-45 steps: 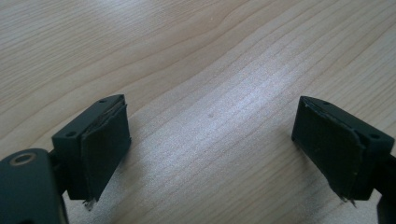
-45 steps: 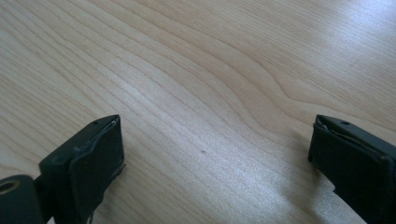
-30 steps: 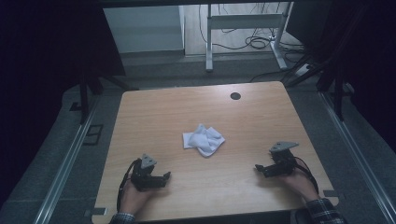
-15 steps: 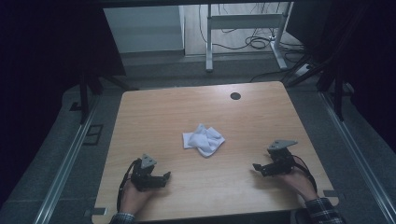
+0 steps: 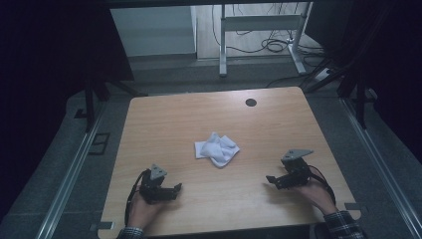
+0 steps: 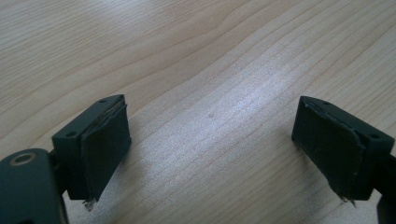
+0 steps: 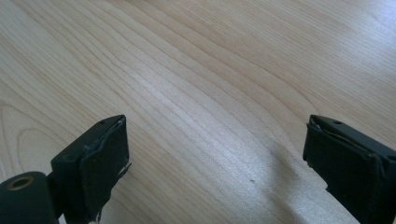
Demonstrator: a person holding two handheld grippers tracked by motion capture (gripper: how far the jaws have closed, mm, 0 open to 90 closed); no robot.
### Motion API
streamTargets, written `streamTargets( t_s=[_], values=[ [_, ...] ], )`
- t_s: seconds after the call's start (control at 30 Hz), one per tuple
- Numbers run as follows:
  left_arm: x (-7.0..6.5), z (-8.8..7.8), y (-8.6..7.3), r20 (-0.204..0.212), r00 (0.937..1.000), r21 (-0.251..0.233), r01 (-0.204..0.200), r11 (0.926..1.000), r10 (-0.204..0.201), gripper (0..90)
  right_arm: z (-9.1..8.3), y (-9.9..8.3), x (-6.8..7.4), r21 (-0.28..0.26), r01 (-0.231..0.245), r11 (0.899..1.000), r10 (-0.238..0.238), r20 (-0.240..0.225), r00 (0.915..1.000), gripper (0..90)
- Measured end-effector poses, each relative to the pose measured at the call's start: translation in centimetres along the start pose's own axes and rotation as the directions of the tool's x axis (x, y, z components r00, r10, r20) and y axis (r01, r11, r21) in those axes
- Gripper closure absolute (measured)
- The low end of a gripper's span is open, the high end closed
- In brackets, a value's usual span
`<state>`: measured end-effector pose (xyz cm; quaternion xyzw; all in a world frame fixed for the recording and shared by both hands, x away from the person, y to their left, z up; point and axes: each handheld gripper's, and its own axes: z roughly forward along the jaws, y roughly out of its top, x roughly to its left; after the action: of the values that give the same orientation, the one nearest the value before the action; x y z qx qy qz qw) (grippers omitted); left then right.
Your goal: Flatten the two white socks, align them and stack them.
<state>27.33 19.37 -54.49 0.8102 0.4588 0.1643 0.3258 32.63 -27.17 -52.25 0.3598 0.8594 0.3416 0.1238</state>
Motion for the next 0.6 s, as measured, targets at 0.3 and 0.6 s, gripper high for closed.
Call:
streamTargets(
  t_s=[0.3,0.6],
  values=[
    [0.0,0.0,0.0,-0.001,1.0,-0.003,0.004,1.0,-0.004,11.3,0.0,1.0,0.4,-0.011,-0.013,1.0,0.012,-0.018,0.9998,6.9],
    [0.0,0.0,0.0,-0.003,1.0,-0.003,0.005,1.0,-0.005,11.3,0.4,3.2,1.2,-0.009,-0.004,1.0,0.004,-0.053,0.9986,10.4]
  ],
)
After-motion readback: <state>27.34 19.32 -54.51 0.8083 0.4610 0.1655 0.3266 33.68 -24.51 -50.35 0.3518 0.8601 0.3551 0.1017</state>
